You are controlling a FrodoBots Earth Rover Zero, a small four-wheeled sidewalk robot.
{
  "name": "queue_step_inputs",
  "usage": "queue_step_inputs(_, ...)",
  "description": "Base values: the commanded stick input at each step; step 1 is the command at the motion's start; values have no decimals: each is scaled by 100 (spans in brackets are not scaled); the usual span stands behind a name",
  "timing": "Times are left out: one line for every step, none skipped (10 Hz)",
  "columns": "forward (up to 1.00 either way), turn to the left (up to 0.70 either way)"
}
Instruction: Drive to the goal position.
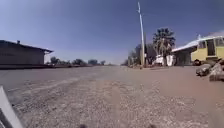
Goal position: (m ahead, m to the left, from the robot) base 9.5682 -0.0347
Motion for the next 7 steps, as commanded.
queue_step_inputs(70,0)
queue_step_inputs(70,0)
queue_step_inputs(70,0)
queue_step_inputs(70,0)
queue_step_inputs(70,0)
queue_step_inputs(70,0)
queue_step_inputs(70,0)
